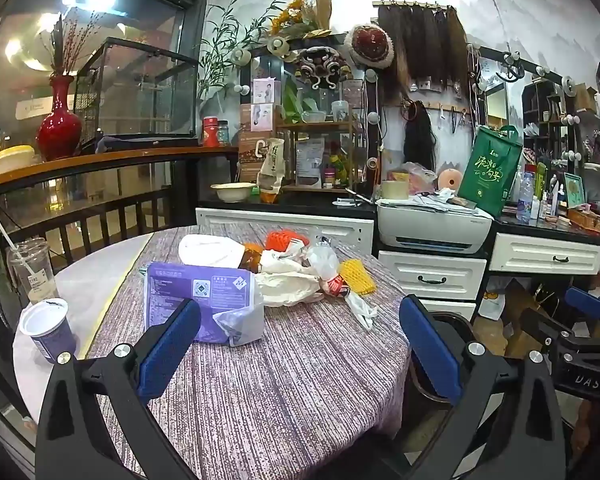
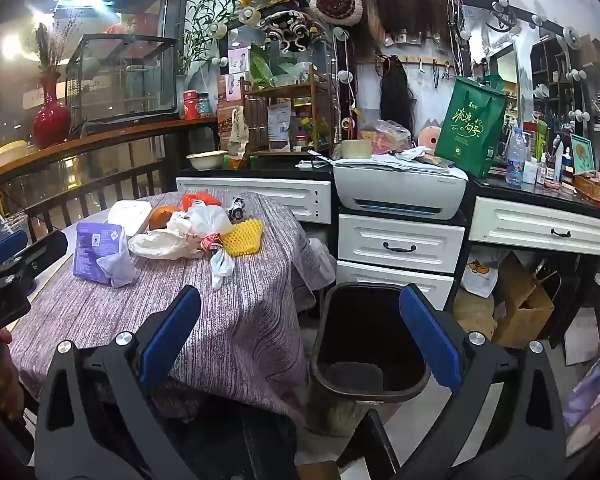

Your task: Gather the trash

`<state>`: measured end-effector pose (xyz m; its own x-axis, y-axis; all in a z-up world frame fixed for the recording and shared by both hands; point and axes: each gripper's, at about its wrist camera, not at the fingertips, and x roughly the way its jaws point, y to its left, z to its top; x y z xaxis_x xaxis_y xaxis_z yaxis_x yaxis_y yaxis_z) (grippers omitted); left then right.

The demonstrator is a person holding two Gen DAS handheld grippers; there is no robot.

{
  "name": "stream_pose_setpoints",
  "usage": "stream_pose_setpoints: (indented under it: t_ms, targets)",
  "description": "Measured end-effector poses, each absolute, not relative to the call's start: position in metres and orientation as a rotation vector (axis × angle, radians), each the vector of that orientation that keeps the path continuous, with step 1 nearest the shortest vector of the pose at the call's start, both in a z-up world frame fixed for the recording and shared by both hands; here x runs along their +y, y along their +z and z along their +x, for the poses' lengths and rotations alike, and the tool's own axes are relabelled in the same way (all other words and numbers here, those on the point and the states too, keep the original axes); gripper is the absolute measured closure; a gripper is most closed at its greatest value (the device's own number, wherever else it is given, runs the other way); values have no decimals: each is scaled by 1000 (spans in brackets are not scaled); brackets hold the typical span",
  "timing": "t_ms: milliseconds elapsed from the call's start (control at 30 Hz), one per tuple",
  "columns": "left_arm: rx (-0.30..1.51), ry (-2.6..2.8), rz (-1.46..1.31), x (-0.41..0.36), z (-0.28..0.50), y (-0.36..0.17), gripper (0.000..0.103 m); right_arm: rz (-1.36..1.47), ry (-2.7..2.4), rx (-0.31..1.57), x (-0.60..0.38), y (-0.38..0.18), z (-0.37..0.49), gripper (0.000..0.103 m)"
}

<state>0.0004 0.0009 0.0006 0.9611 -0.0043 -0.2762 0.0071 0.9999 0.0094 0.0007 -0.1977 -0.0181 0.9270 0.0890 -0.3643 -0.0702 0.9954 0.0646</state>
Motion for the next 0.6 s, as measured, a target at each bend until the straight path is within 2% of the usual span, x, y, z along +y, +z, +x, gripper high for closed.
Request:
stream_pose_setpoints:
  t_ms: [600]
  targets:
    - [267, -9, -5, 1, -1, 1, 5, 22, 81, 374, -193, -18, -1, 5]
